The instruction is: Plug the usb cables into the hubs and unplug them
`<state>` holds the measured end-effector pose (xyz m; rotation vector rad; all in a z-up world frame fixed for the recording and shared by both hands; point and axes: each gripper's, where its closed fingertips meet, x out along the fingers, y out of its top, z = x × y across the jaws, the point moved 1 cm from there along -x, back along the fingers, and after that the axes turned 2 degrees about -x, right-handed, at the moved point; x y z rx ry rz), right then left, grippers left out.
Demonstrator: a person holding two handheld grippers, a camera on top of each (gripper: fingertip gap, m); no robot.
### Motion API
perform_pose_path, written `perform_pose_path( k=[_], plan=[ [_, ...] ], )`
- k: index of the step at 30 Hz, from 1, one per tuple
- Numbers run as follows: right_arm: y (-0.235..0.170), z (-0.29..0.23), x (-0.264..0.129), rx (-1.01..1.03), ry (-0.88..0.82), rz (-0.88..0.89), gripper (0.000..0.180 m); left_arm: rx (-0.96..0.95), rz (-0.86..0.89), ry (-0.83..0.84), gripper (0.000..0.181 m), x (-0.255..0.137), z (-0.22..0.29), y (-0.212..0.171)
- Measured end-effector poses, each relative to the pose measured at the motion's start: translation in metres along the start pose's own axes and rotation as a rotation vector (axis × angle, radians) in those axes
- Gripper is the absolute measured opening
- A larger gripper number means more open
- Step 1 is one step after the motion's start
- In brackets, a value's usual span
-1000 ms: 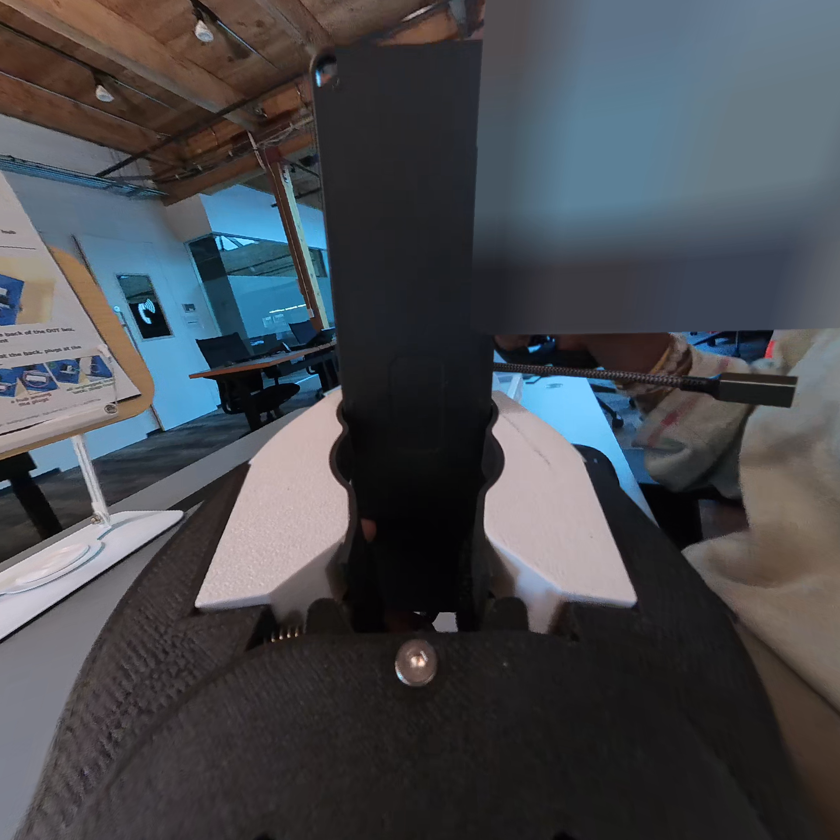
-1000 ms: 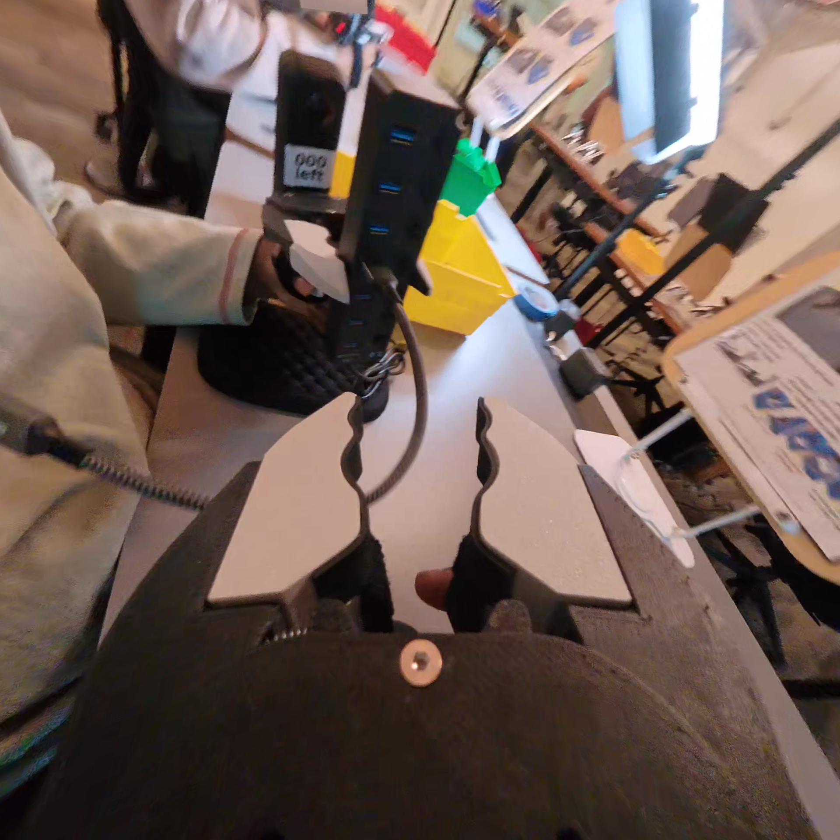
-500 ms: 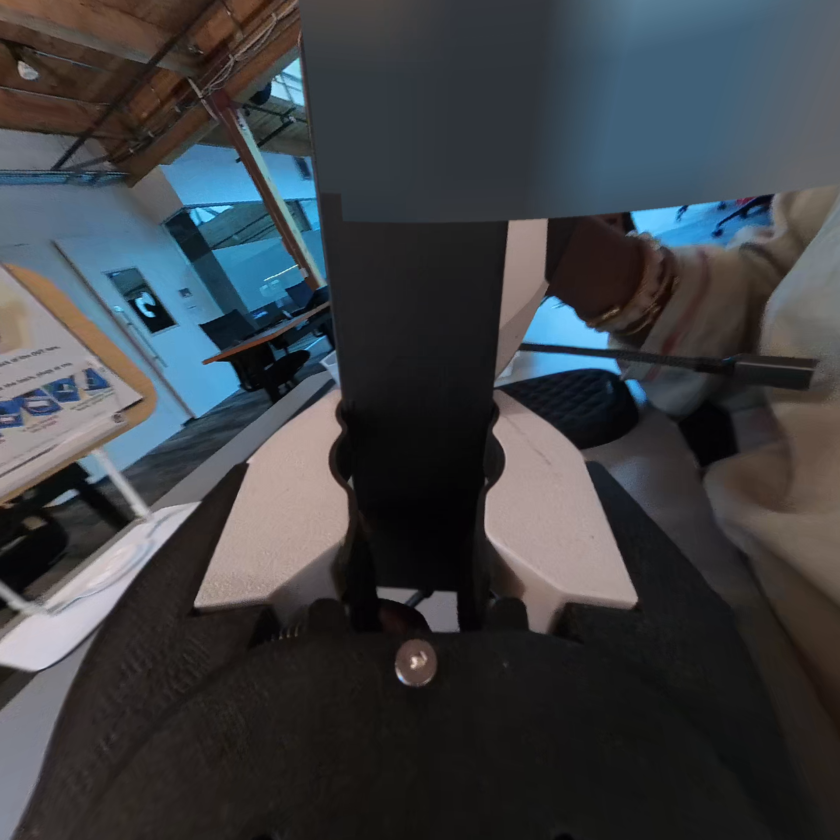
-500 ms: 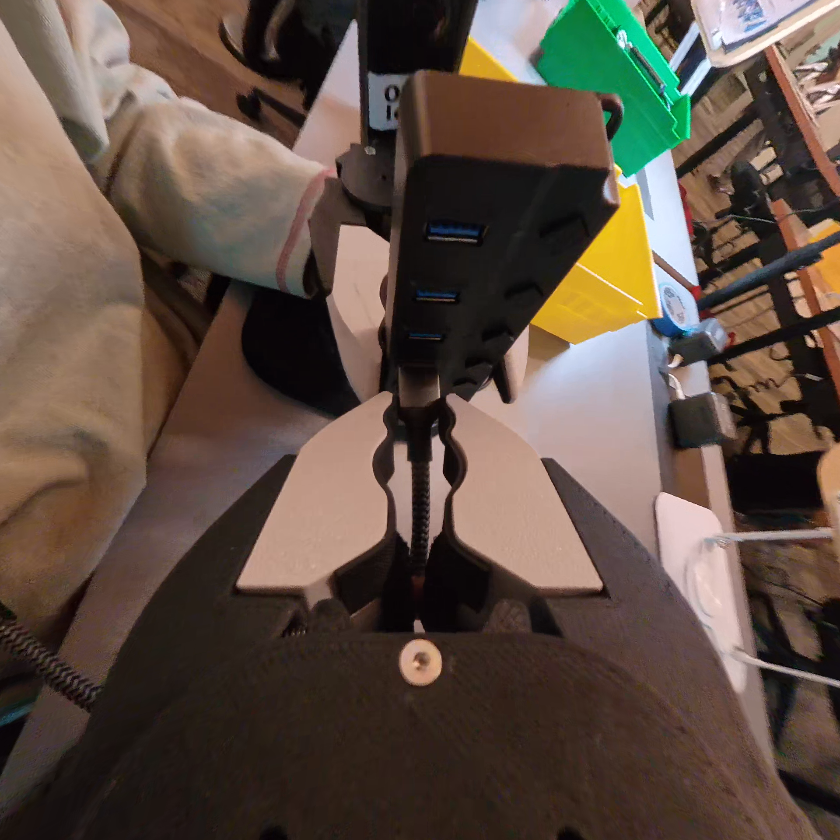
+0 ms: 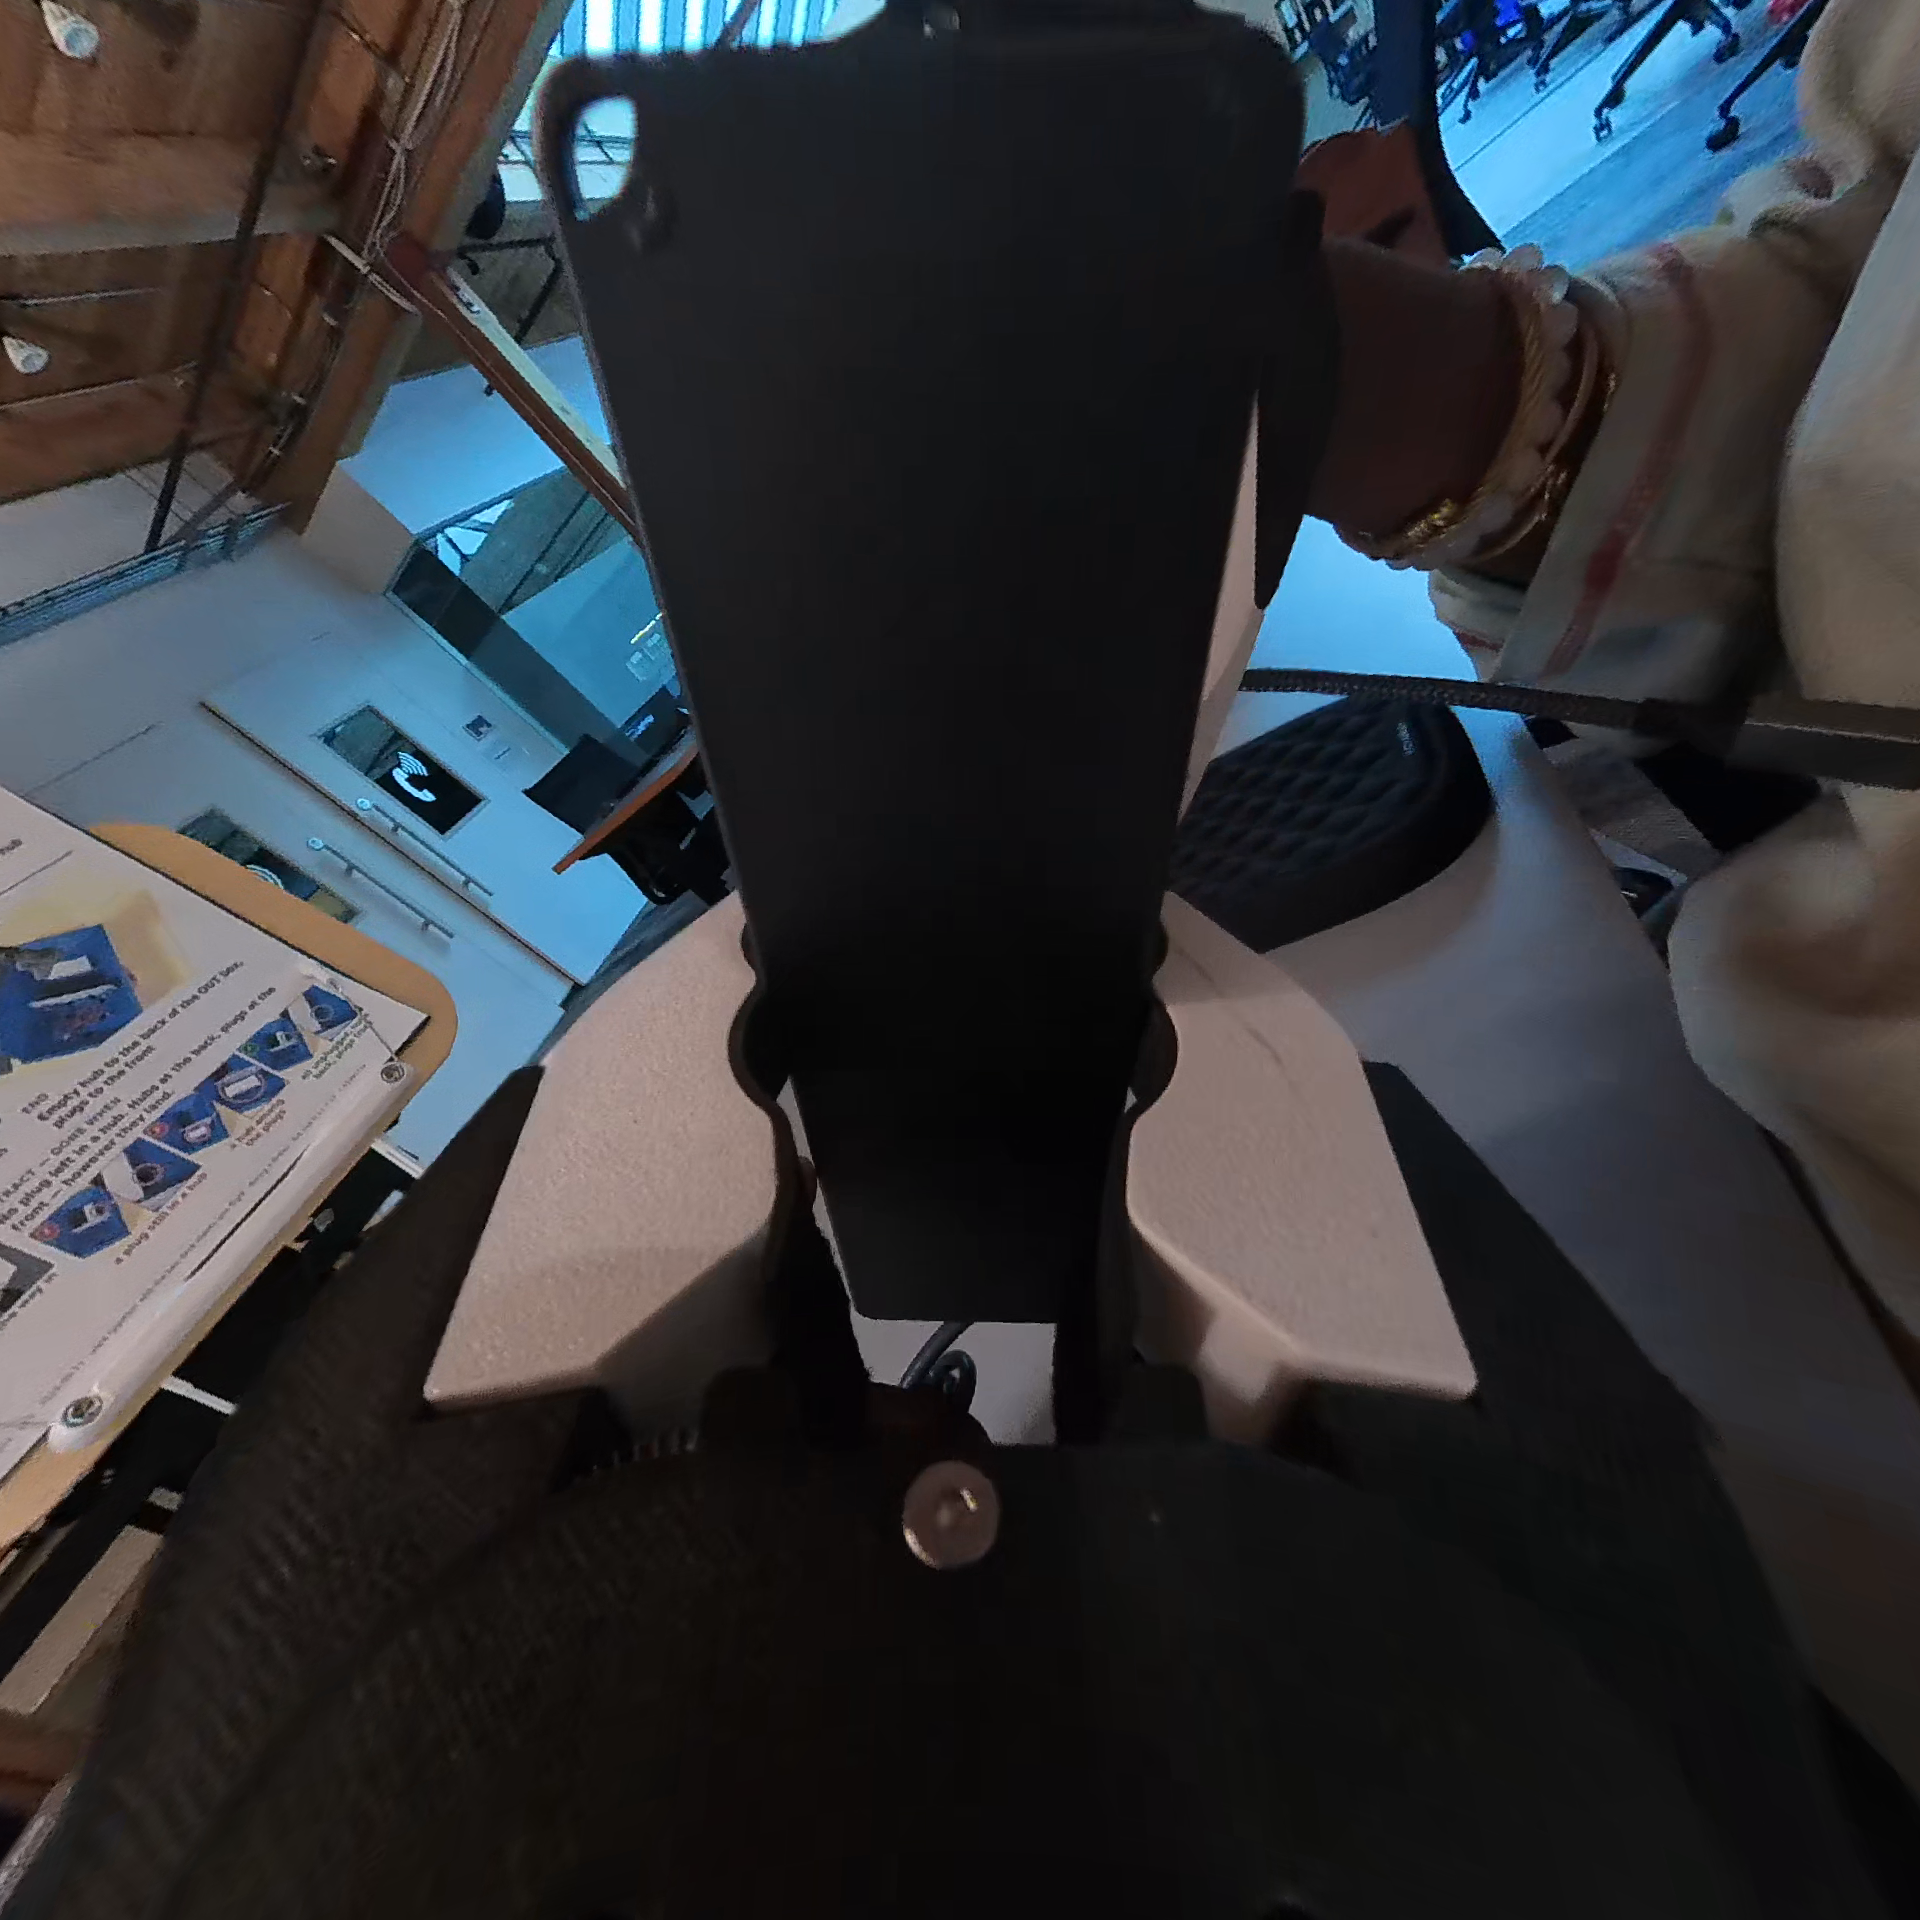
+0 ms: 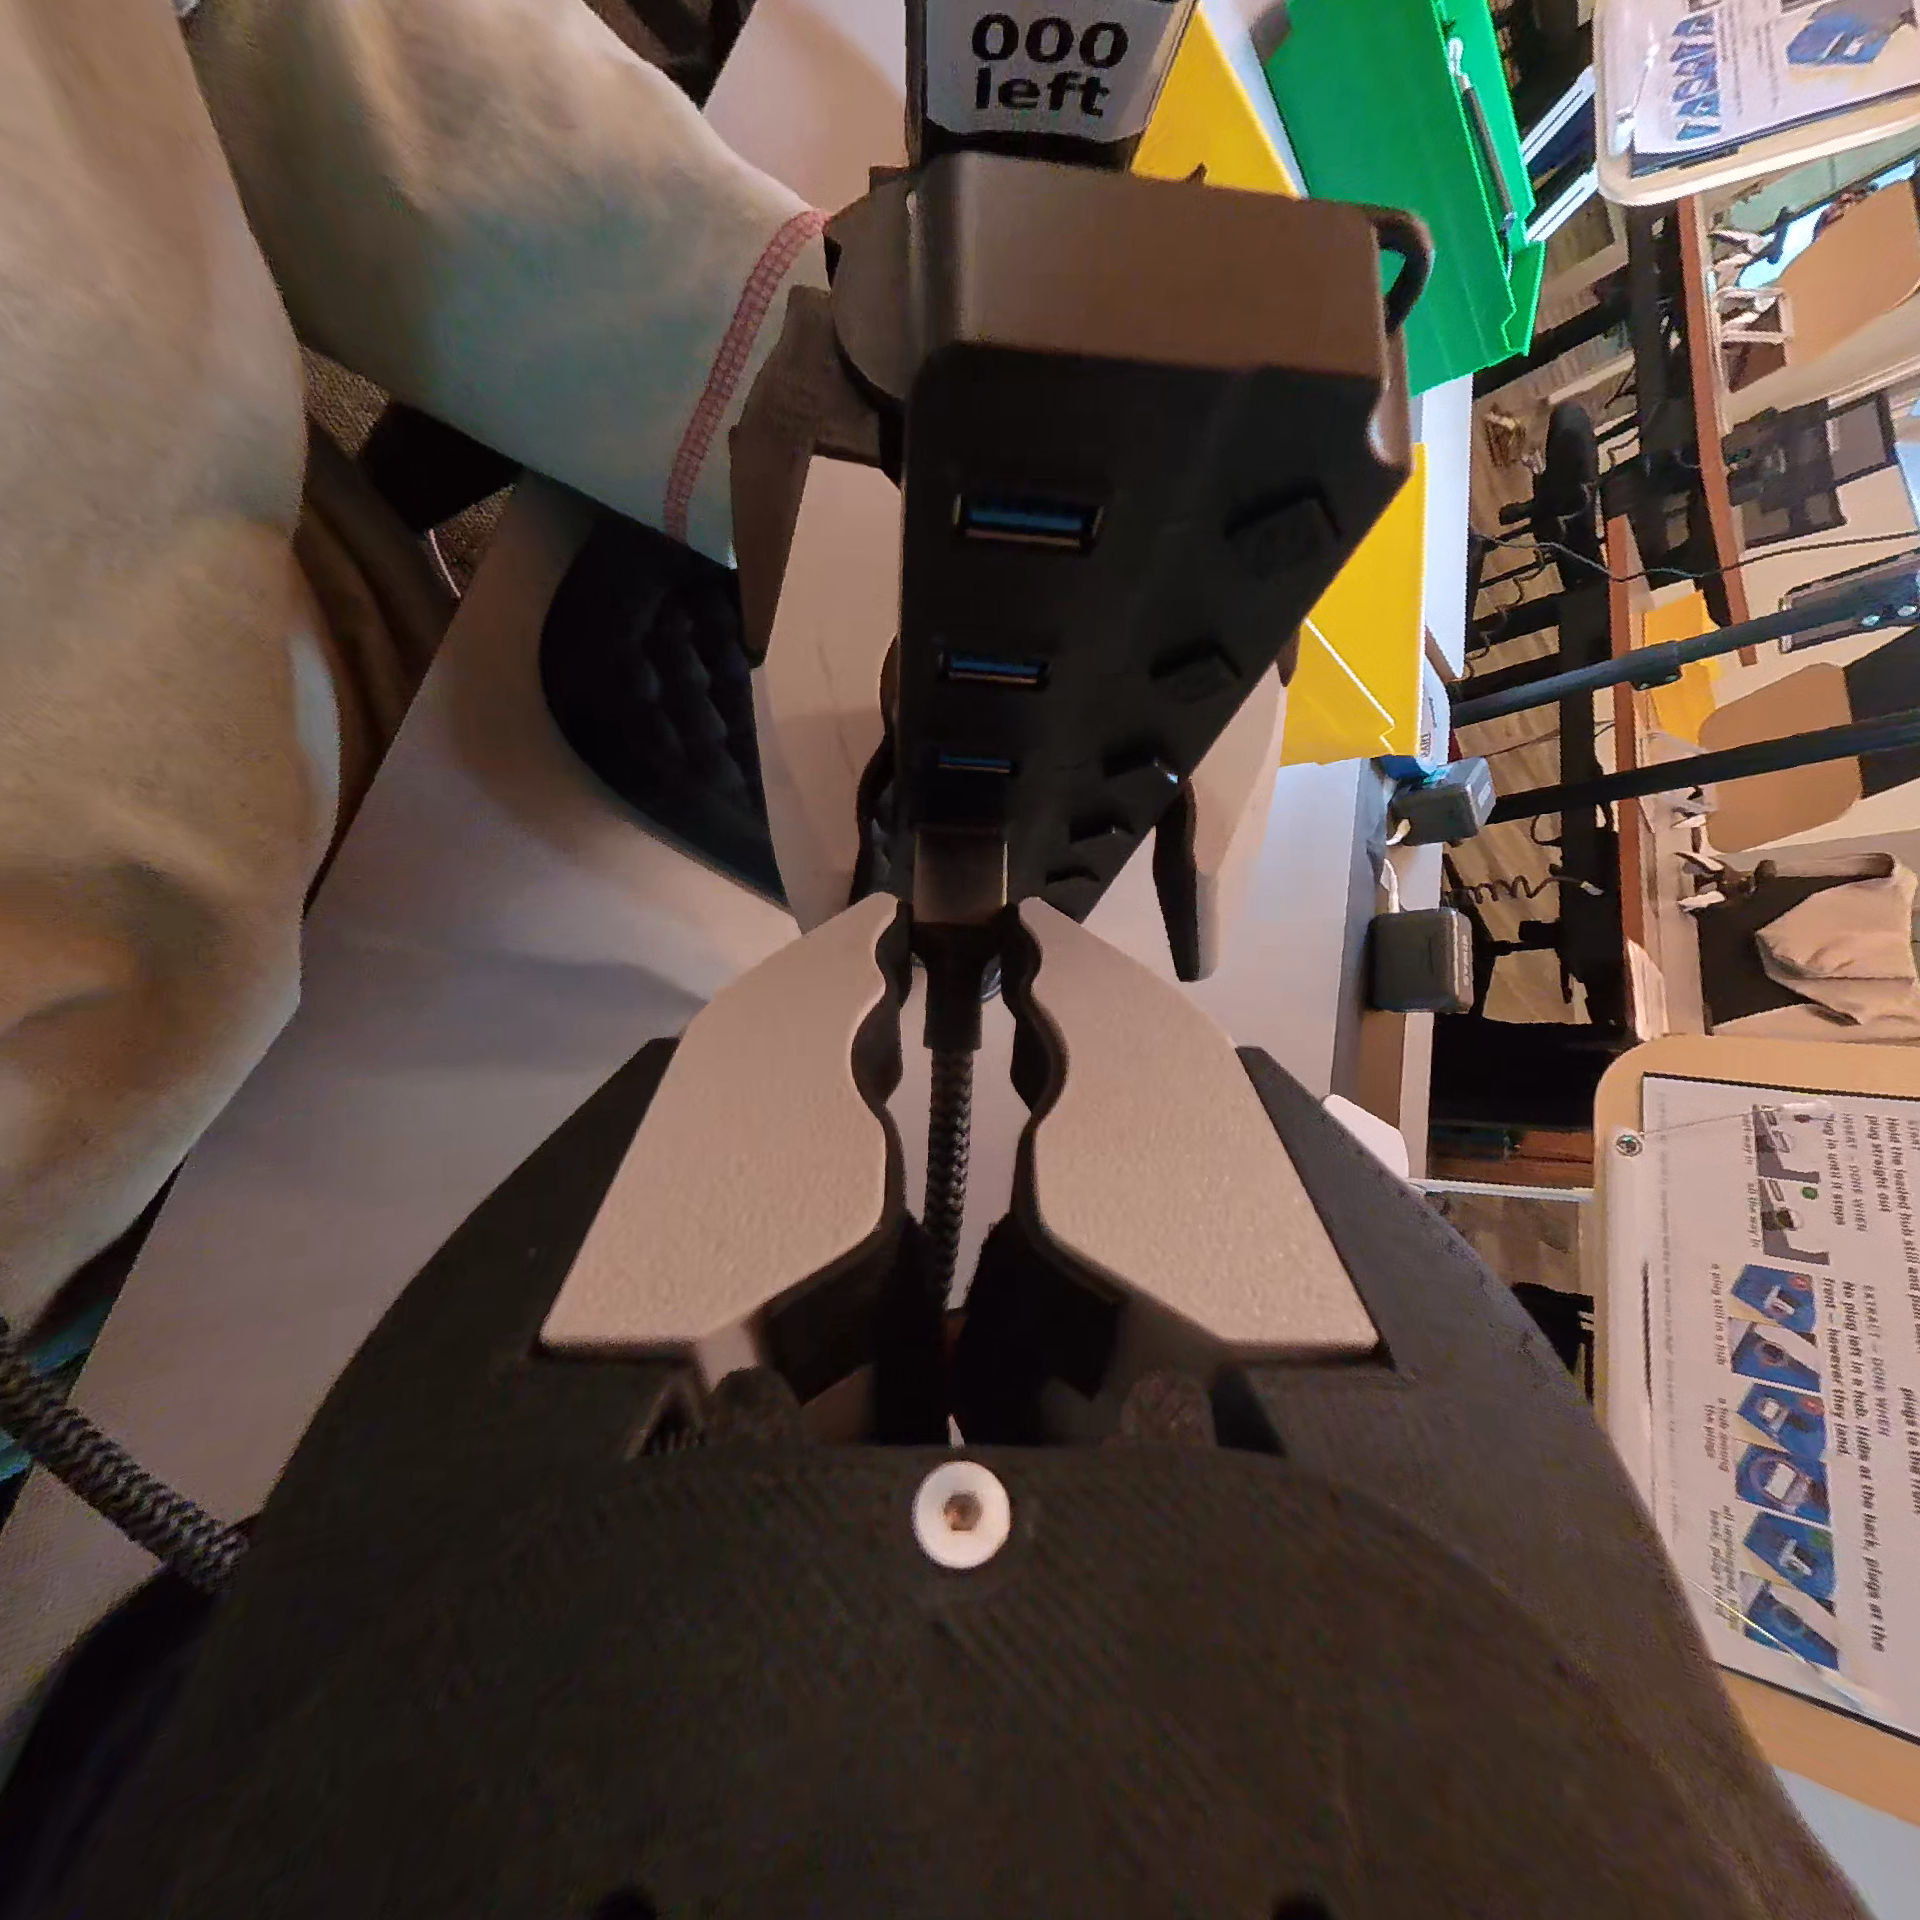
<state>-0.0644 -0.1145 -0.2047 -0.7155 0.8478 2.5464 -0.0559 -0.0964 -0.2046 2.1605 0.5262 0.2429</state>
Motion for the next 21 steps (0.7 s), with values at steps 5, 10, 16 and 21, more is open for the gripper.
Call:
perform_pose_path(
  k=[5, 10, 16, 21],
  plan=[
    [0.002, 0.007, 0.001, 0.064, -0.083, -0.028, 0.017, 0.025, -0.014, 0.044, 0.064, -0.003, -0.008, 0.001],
    [-0.004, 0.003, -0.001, 0.019, -0.069, -0.051, 0.017, 0.057, -0.051, 0.036, 0.064, 0.000, -0.004, -0.004],
    [0.000, 0.010, -0.002, 0.090, -0.145, -0.075, 0.016, 0.044, -0.038, 0.067, 0.064, -0.005, -0.011, 0.000],
    [-0.003, -0.001, -0.007, 0.015, -0.078, -0.033, 0.016, 0.067, -0.036, 0.002, 0.064, 0.000, 0.002, 0.002]
  ],
)
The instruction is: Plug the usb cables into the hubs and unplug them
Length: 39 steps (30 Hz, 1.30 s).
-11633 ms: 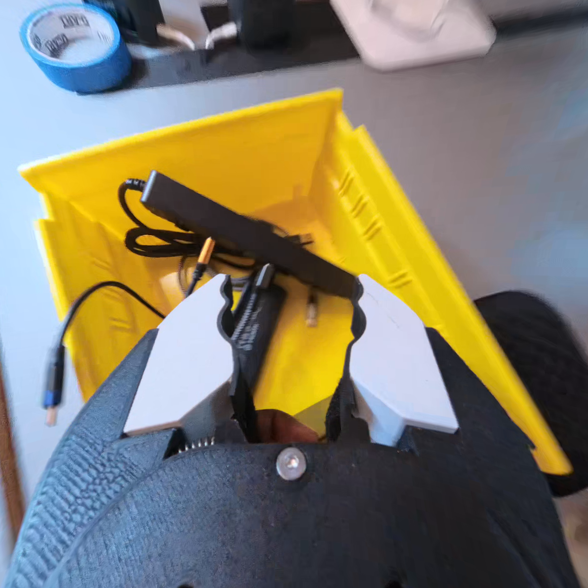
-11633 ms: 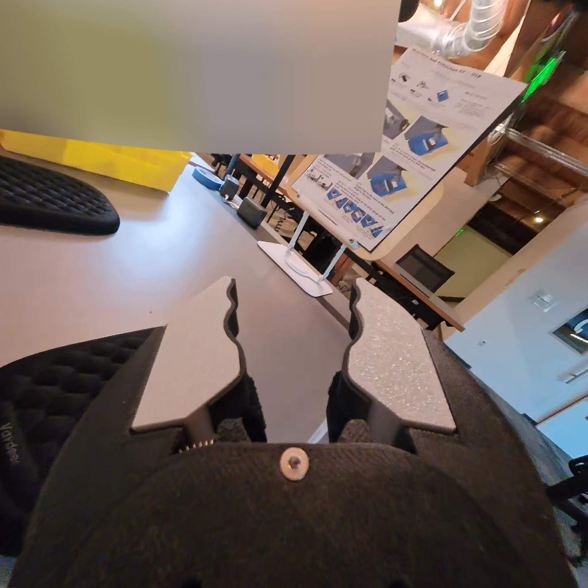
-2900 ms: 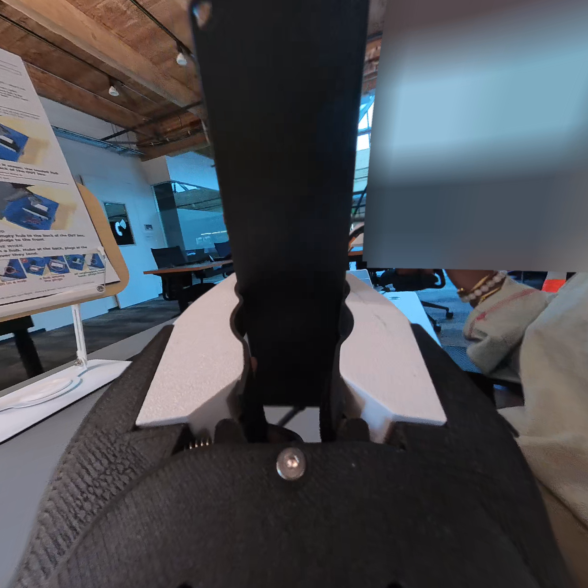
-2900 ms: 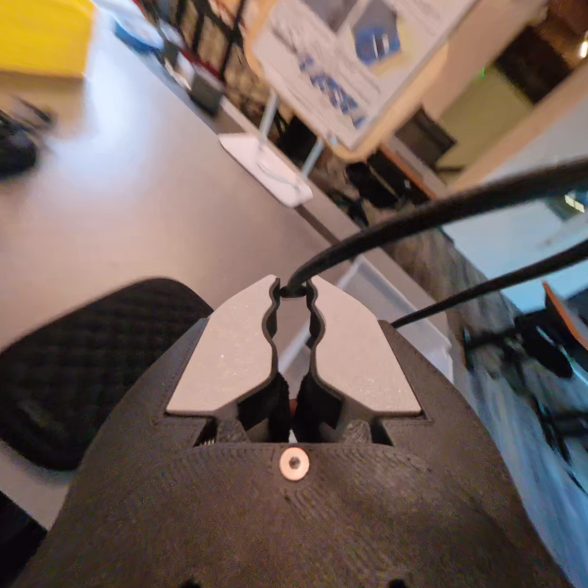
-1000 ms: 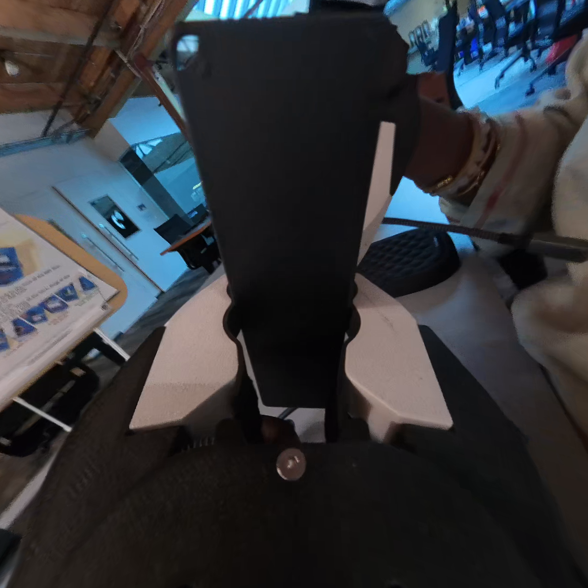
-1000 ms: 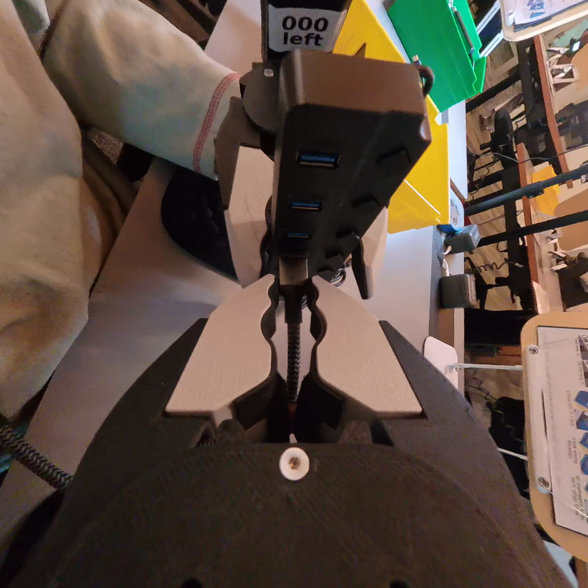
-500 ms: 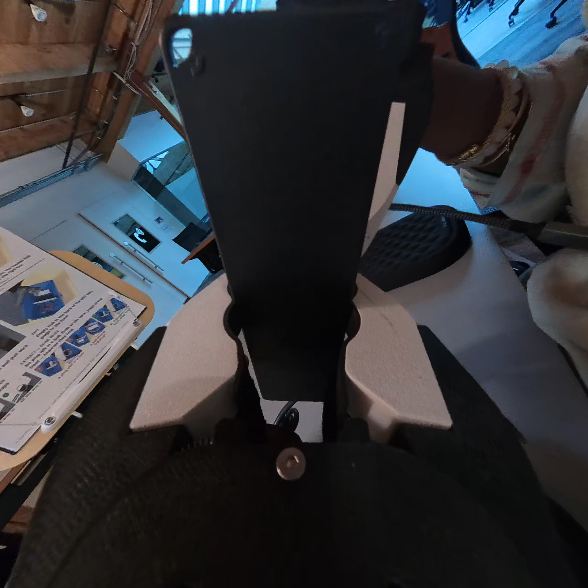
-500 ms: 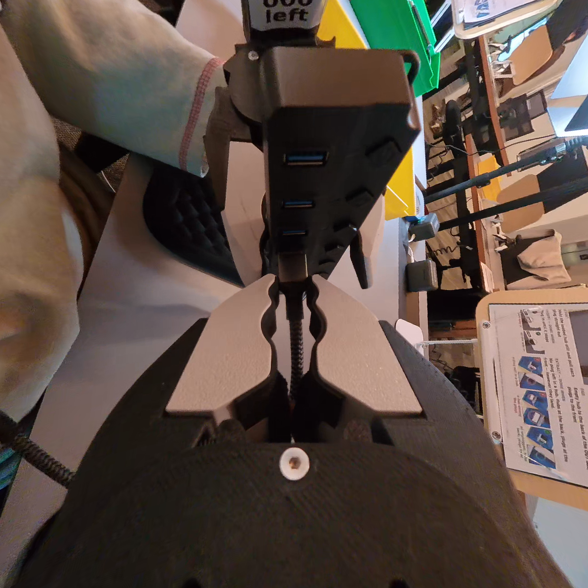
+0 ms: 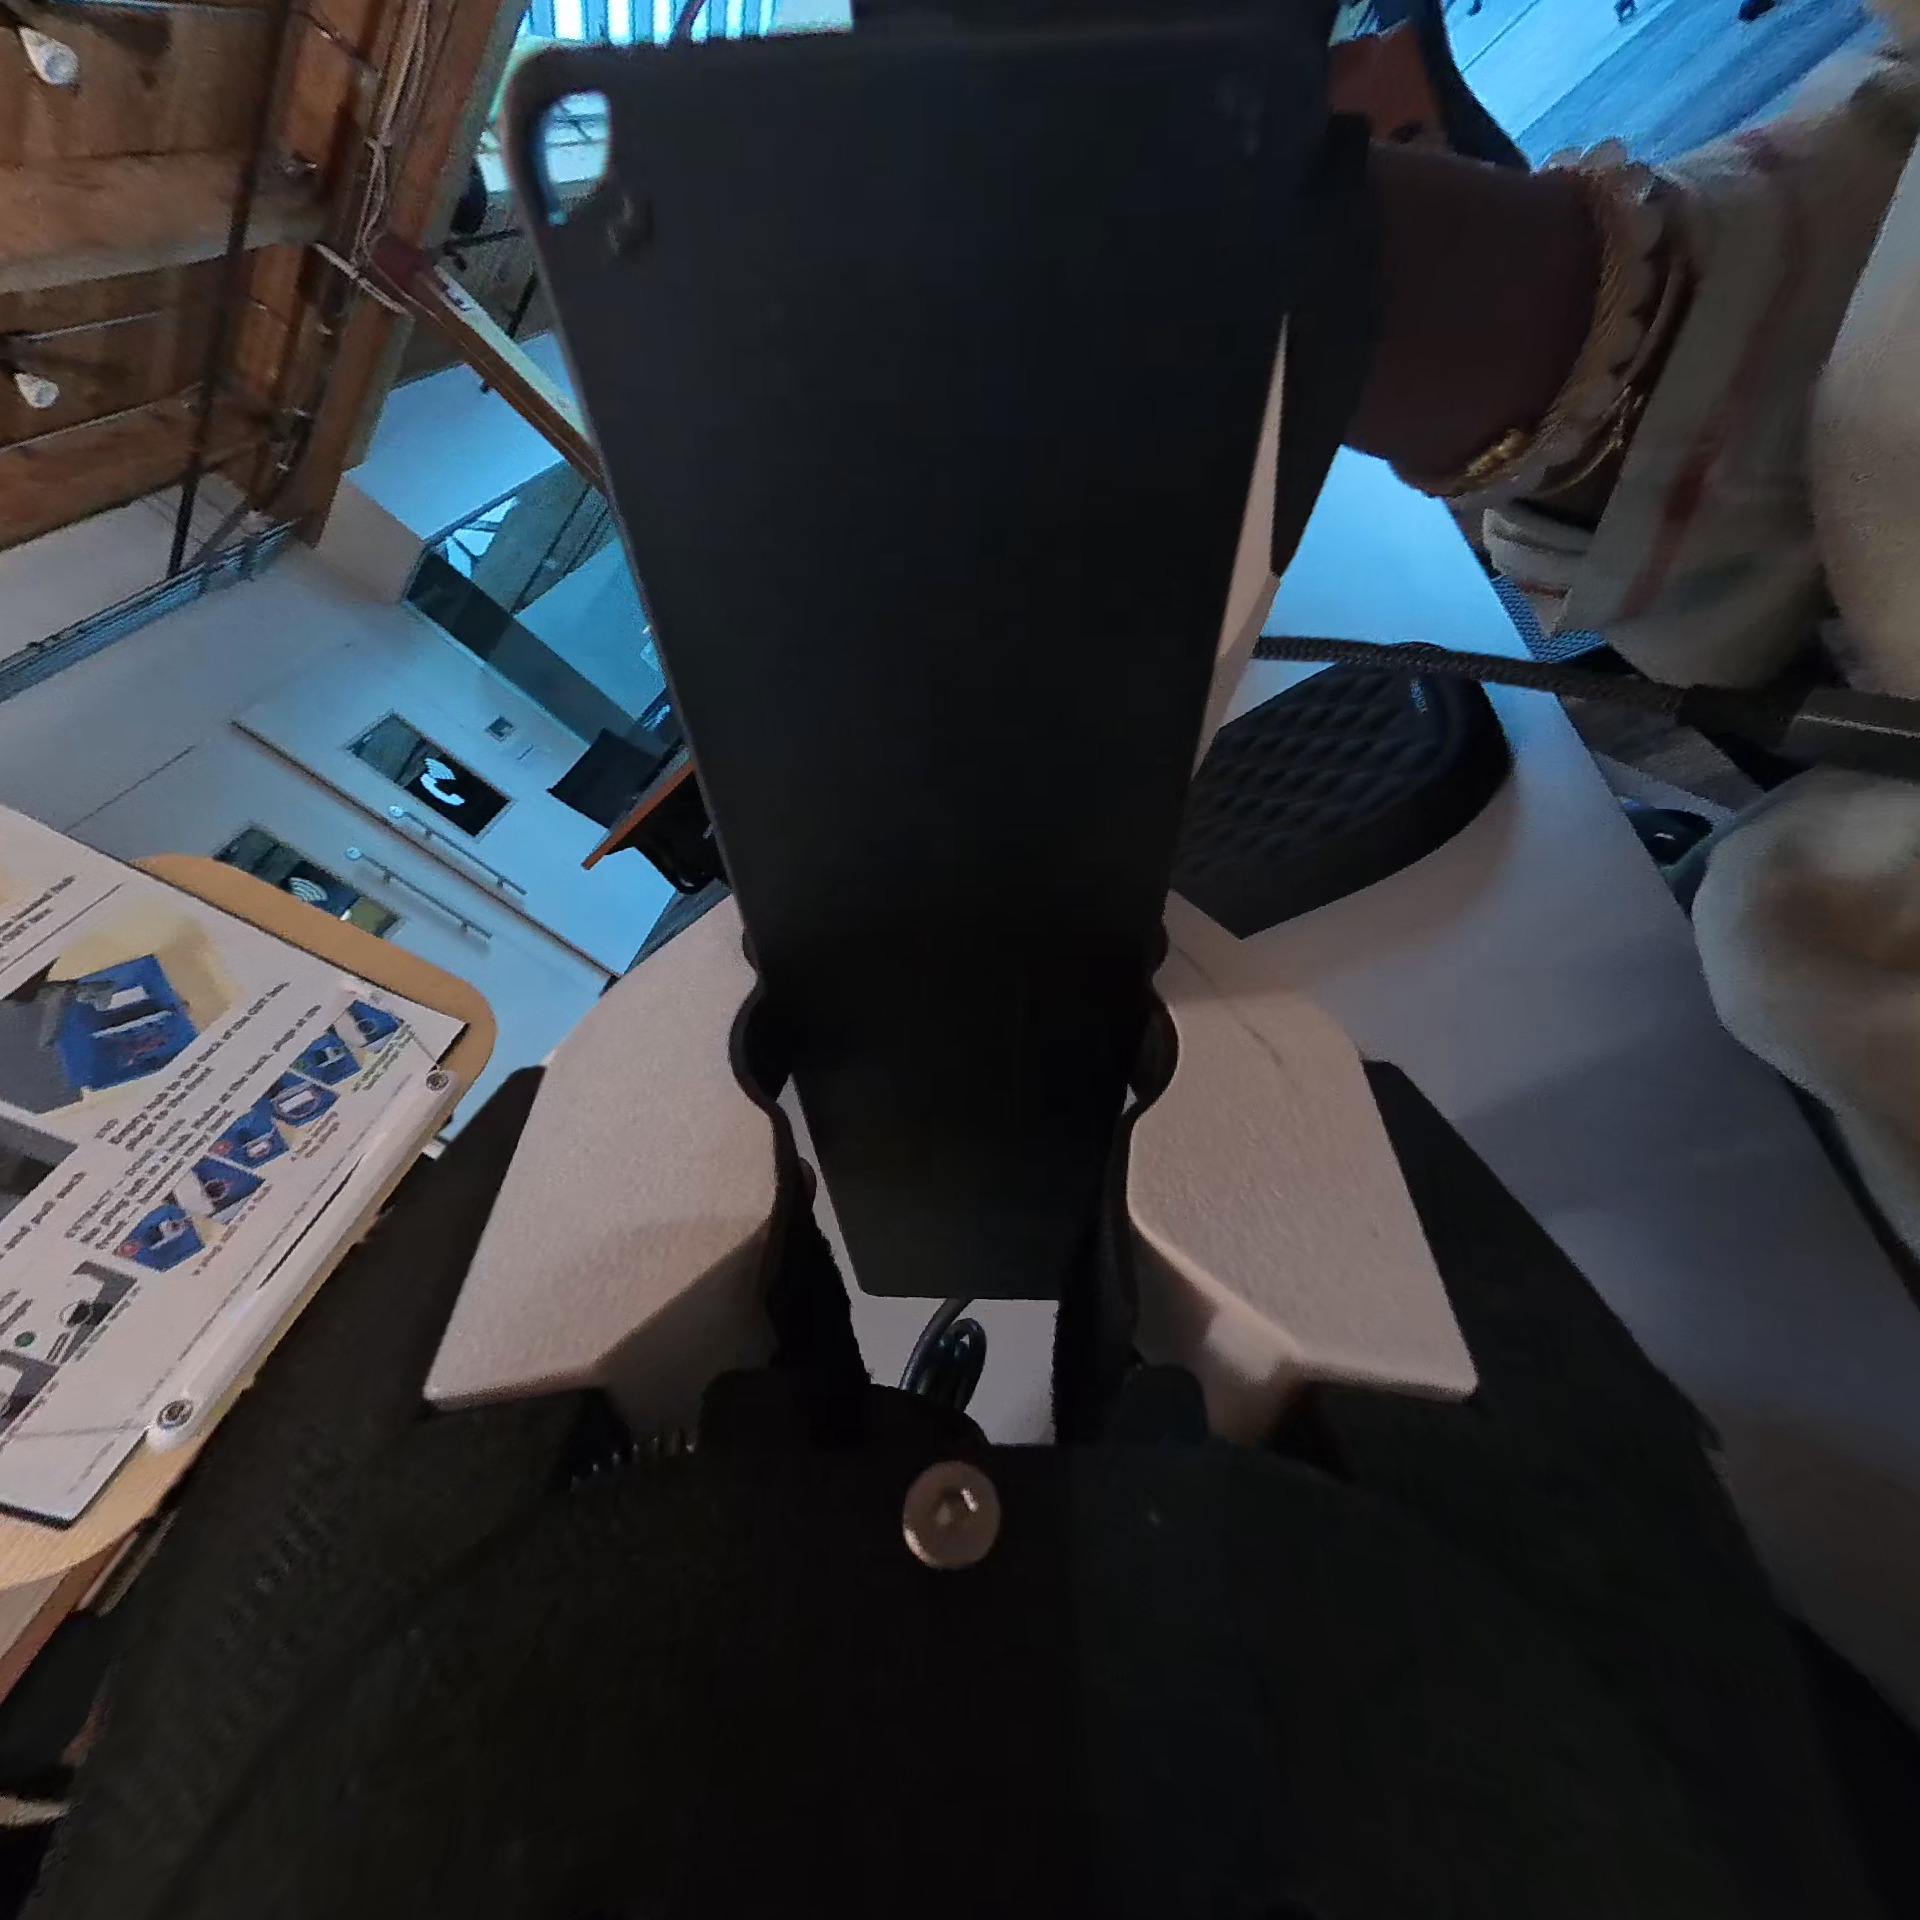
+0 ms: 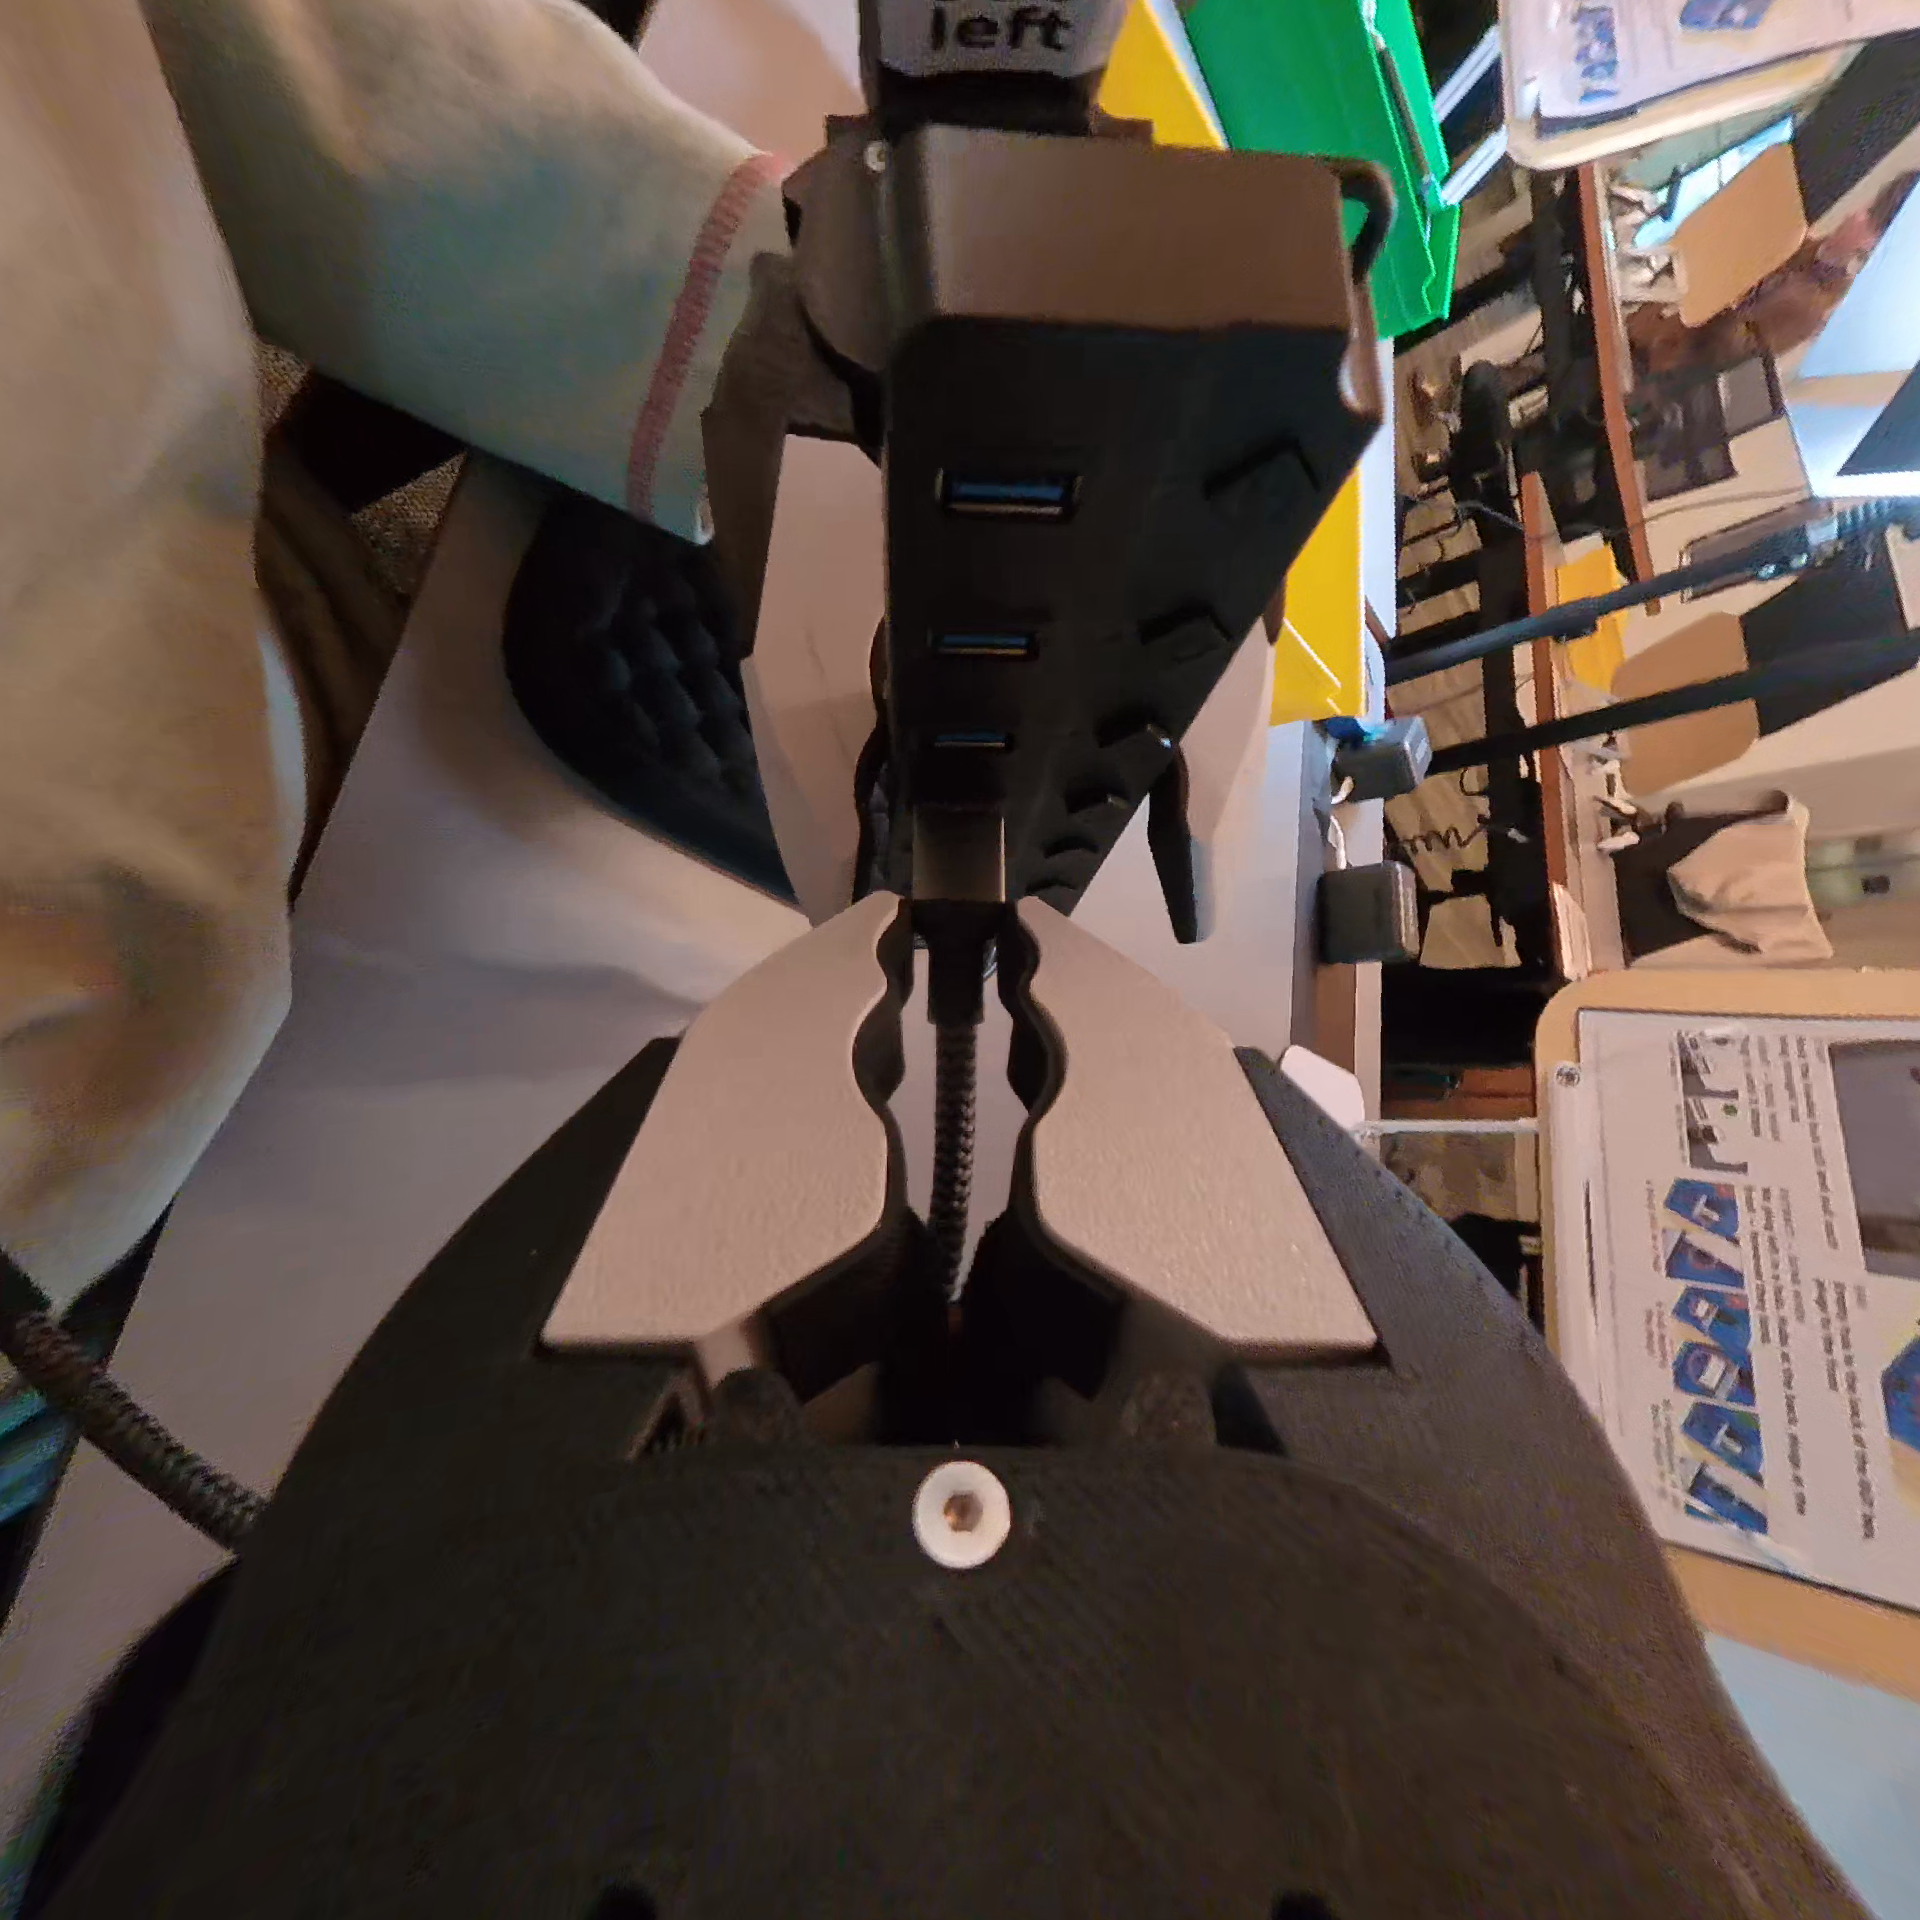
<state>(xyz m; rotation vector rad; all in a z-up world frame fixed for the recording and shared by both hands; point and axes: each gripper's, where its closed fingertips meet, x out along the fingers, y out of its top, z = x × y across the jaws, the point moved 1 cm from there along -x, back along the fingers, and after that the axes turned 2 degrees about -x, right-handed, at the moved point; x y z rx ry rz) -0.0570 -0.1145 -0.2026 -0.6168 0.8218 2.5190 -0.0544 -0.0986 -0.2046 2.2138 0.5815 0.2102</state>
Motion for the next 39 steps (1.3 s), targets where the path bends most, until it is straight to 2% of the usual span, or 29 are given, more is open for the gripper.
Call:
perform_pose_path(
  k=[5, 10, 14, 20, 24, 28, 32, 34, 37, 39],
  plan=[
    [-0.003, 0.007, 0.000, 0.131, -0.061, -0.043, 0.016, -0.022, -0.016, 0.055, 0.064, 0.002, -0.009, -0.002],
    [-0.002, -0.007, -0.004, 0.019, -0.005, -0.030, 0.013, -0.006, 0.004, -0.038, 0.064, 0.002, 0.006, -0.001],
    [-0.002, 0.001, -0.010, 0.061, 0.001, -0.002, 0.010, -0.013, 0.013, 0.001, 0.064, 0.002, 0.000, 0.004],
    [-0.003, 0.007, -0.004, 0.056, -0.107, -0.053, 0.010, -0.046, -0.023, 0.042, 0.064, 0.000, -0.010, -0.005],
    [-0.006, -0.001, -0.009, 0.010, -0.059, -0.039, 0.010, -0.035, 0.005, -0.003, 0.064, 0.004, 0.000, -0.003],
    [-0.008, 0.006, -0.013, 0.044, -0.070, -0.012, 0.010, -0.010, -0.024, 0.051, 0.064, 0.008, -0.007, 0.000],
    [-0.002, -0.008, -0.016, -0.049, -0.036, 0.031, 0.010, -0.041, 0.062, -0.050, 0.064, 0.005, 0.008, 0.008],
    [-0.006, -0.013, -0.019, -0.090, 0.009, 0.051, 0.010, -0.007, 0.040, -0.082, 0.064, 0.009, 0.016, 0.008],
    [-0.008, -0.007, -0.016, -0.048, -0.009, 0.062, 0.010, -0.008, 0.018, -0.052, 0.064, 0.011, 0.011, 0.005],
    [-0.009, 0.000, -0.013, 0.006, -0.080, 0.021, 0.010, -0.018, 0.002, 0.014, 0.064, 0.008, 0.000, 0.000]
  ],
)
